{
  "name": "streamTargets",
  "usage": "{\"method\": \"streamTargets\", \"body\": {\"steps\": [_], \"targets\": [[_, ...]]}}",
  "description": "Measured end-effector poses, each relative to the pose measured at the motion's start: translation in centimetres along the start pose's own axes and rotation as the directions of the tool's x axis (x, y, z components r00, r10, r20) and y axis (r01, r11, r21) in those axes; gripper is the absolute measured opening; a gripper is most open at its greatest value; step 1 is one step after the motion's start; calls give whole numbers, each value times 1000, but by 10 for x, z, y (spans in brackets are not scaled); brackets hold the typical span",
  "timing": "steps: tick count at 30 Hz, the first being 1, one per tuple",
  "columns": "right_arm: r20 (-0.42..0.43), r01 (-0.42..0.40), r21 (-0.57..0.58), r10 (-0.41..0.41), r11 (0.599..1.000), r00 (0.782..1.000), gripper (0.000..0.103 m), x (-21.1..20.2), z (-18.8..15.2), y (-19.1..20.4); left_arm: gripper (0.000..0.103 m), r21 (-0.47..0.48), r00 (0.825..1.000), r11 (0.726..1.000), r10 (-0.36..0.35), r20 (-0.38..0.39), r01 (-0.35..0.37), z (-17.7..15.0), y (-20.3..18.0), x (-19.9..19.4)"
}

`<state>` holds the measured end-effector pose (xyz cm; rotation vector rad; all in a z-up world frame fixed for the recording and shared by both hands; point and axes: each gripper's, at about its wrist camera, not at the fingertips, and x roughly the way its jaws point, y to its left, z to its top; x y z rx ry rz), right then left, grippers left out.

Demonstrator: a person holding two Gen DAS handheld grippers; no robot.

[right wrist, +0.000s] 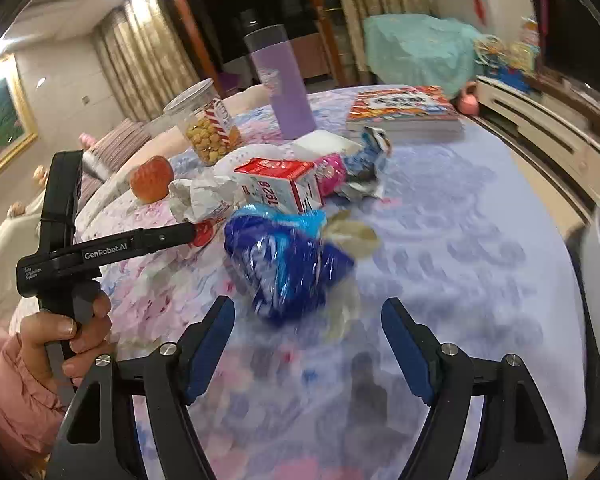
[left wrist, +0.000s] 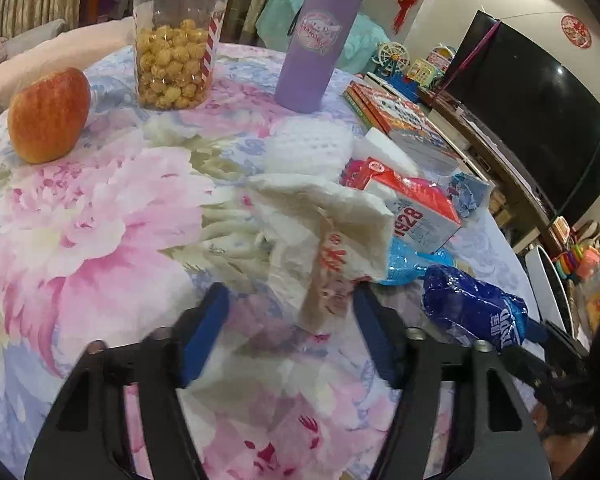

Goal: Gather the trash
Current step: 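Grasp the white tissue with the left gripper while the right gripper grasps the blue wrapper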

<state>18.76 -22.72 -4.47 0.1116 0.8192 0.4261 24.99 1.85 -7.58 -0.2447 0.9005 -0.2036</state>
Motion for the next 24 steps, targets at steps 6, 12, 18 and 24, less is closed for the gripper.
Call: {"method": "streamTargets", "body": {"steps": [6,12,18,24], "targets": [[-28,-89,-4,88,996,996,78,25,13,-3,25,30,1000,999,-19,8,19,0,-8,-2],[-13,-123,59,124,991,992,50,19,2,-7,15,30,999,999,-30,23,29,-8,-11,-14],[52,-116,129,111,985,993,43,-18,-21,-15,14,58,997,996,-68,32,66,-33,-32,-38],[105,-64,177,46,982,993,42,-54,-40,-24,14,110,992,986,-127,3,126,-58,-72,-47]]}}
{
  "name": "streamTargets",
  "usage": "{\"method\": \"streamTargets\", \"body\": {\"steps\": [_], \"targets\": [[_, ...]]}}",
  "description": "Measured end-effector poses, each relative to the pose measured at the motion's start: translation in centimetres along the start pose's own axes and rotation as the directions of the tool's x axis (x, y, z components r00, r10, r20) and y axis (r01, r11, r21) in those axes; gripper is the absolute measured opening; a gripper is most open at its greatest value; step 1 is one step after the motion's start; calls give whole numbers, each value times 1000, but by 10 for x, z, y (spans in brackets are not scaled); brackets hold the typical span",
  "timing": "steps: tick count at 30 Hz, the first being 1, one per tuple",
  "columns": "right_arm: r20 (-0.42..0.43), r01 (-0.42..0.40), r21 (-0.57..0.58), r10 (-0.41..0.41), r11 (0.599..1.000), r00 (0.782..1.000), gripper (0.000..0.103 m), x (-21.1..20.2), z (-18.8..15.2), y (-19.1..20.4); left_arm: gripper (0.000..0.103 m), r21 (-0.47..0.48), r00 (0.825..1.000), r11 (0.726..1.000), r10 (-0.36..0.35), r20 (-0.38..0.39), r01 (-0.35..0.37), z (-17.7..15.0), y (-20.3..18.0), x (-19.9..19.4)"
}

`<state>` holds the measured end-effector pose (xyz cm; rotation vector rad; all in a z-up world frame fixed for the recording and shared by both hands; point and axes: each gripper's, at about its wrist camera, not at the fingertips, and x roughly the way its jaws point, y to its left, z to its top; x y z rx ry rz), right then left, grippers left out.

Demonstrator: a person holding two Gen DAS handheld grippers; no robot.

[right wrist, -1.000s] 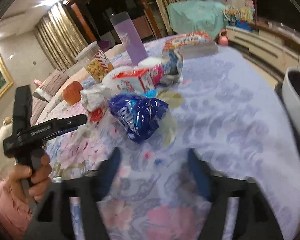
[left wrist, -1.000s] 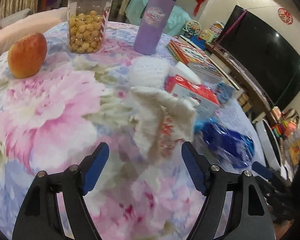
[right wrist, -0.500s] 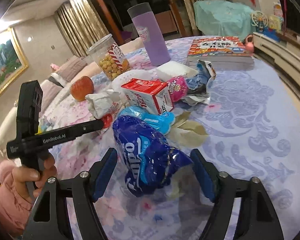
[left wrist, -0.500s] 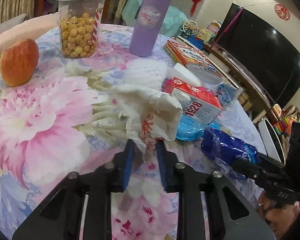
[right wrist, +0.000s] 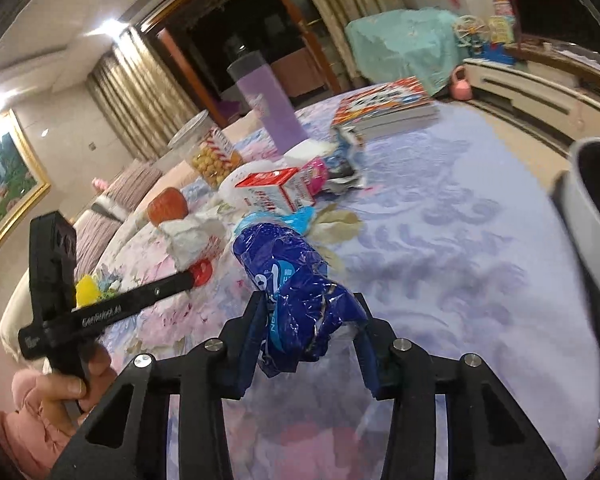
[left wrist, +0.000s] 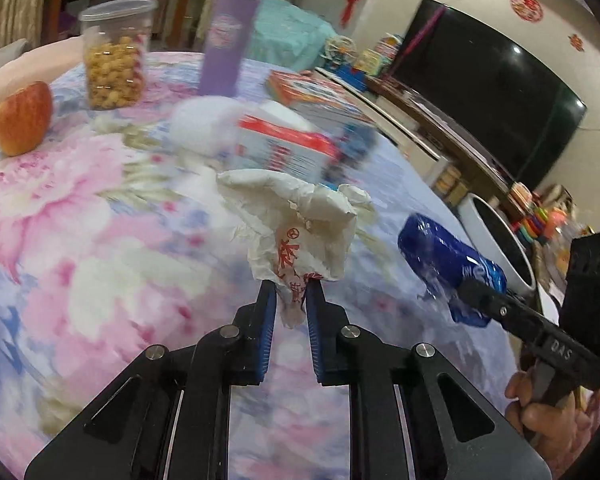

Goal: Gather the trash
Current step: 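Grasp the white tissue with the left gripper while the right gripper grasps the blue wrapper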

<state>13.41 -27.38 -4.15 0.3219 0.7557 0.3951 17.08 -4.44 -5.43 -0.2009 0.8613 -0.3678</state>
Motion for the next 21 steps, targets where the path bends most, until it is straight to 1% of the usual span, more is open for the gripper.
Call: {"method": "streamTargets", "body": {"steps": [3,10,21], "targets": [[33,34,39,-36,999,999,42,-21,-7,-10,14,29,999,999,-30,-17,30,-8,-22,2],[87,110,69,-116,991,989,42,-56,-16,-23,14,93,995,991,-88,-41,92,-20,-64,3],[147,177,150,-199,973,969,42,-99,-25,-50,14,174,988,973,-139,-73,150,-26,-119,8]]}}
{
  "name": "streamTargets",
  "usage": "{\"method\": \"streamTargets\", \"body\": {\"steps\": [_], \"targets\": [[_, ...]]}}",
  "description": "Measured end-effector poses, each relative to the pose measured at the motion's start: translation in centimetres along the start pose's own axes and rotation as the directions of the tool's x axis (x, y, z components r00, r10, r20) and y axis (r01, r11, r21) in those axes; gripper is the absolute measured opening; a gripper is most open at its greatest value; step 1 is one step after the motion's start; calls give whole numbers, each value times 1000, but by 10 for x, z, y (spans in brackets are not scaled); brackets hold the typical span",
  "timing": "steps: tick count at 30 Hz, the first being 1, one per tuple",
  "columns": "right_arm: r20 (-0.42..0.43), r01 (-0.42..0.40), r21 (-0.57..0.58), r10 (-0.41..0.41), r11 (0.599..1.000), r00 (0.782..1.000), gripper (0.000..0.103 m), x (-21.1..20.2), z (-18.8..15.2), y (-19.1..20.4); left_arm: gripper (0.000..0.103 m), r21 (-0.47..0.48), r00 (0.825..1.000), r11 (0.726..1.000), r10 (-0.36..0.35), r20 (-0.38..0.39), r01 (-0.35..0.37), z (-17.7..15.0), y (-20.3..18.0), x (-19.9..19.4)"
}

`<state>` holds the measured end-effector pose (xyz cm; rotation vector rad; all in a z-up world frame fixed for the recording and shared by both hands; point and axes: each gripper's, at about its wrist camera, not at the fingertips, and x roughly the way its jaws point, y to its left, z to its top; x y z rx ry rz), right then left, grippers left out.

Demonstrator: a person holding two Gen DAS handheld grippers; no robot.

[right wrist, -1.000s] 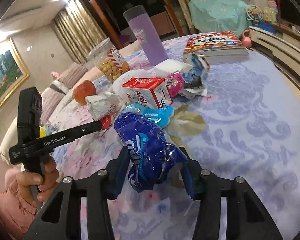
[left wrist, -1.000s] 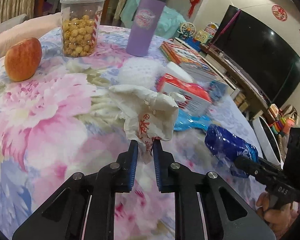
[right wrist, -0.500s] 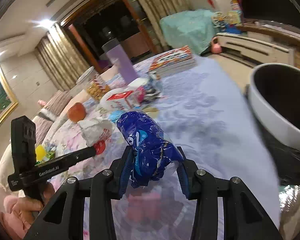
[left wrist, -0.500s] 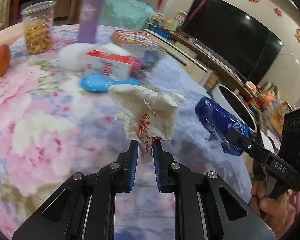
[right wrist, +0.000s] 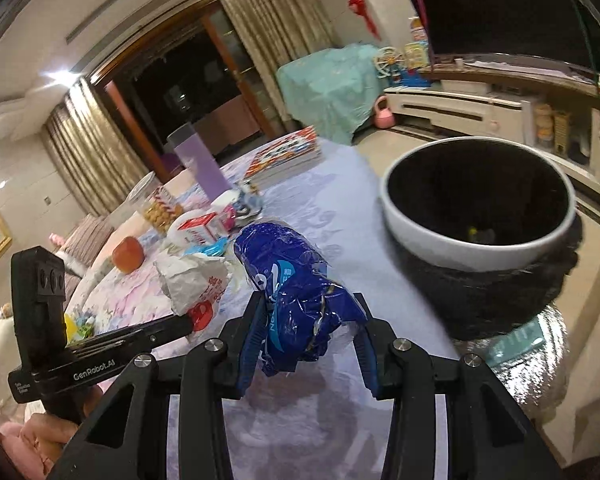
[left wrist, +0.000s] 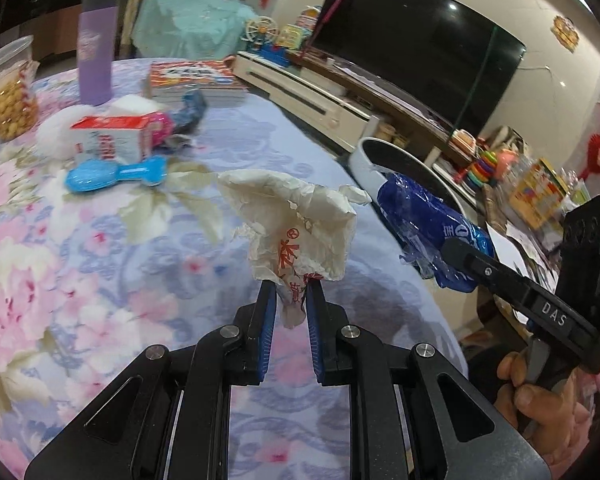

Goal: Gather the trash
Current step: 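Grasp the white tissue with the left gripper while the right gripper grasps the blue wrapper, then carry both items over the trash bin and open both grippers to drop them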

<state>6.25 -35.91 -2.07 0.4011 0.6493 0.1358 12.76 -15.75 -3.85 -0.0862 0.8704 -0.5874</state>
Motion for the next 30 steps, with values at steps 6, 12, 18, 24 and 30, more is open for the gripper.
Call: {"method": "streamTargets", "body": {"steps": [6,12,18,24,30], "targets": [[39,23,37,-24,999,999,42,-18,1,-19,14,43,1000,999,-19,-8,20,5,-22,6],[65,45,63,-49,997,997,42,-31,5,-35,14,79,999,996,-41,-16,42,14,-43,14],[77,73,83,-79,994,994,42,-41,8,-51,14,112,998,991,-63,-31,66,20,-64,26],[91,103,111,-113,989,989,42,-49,13,-68,14,144,995,986,-84,-46,90,26,-83,36],[93,130,127,-143,983,985,42,-52,21,-83,14,172,994,980,-93,-56,101,37,-99,47]]}}
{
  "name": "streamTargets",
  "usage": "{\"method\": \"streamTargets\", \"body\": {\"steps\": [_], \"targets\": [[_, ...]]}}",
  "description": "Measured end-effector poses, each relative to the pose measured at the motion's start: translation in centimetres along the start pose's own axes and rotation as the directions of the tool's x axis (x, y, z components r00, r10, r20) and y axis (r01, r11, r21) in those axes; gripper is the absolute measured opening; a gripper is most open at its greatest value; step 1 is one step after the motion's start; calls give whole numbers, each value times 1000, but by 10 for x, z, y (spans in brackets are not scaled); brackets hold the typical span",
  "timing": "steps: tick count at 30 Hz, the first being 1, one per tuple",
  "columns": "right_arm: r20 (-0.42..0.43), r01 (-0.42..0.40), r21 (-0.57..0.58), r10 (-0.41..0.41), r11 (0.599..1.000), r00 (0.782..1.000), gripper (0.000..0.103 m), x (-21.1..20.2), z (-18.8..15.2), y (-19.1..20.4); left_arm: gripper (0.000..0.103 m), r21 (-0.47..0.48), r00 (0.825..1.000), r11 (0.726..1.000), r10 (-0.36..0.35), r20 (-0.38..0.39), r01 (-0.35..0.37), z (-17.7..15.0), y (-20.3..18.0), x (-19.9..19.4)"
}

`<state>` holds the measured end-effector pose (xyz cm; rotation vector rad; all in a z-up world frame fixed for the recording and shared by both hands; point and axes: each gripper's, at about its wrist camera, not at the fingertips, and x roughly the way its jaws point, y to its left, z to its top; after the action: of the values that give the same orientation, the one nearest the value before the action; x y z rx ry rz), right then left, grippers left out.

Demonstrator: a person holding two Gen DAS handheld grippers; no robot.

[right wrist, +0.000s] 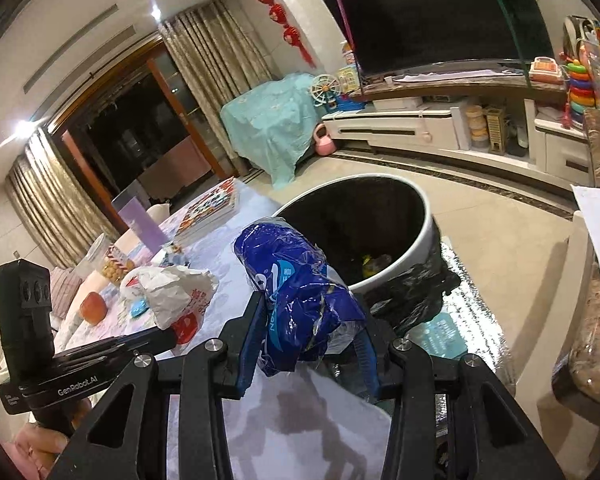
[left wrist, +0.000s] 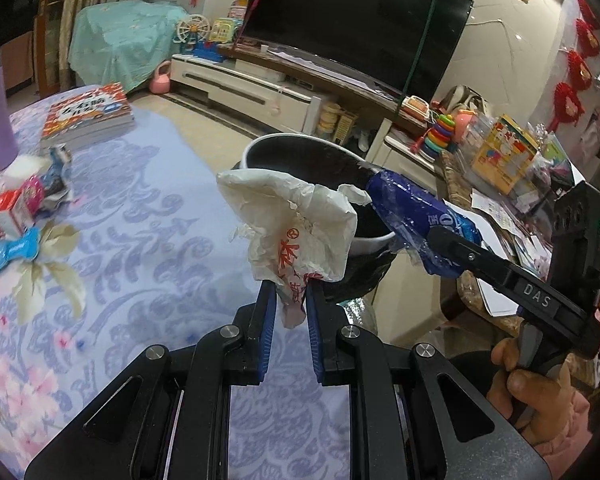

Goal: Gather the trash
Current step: 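Carry both items over the trash bin and open both grippers to drop them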

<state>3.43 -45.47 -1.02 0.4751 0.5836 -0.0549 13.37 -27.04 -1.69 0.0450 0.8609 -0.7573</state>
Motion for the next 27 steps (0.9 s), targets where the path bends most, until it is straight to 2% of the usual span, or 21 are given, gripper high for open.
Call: {"method": "streamTargets", "body": {"steps": [14,27], "targets": [[-16,28,1,-28,1000,999,43,21,36,-24,14,54,1000,998,18,-14,-17,48,-20,33],[-66,41,-34,-43,999,997,44,42,58,-27,15,48,997,999,17,-69,-13,73,-20,71]]}}
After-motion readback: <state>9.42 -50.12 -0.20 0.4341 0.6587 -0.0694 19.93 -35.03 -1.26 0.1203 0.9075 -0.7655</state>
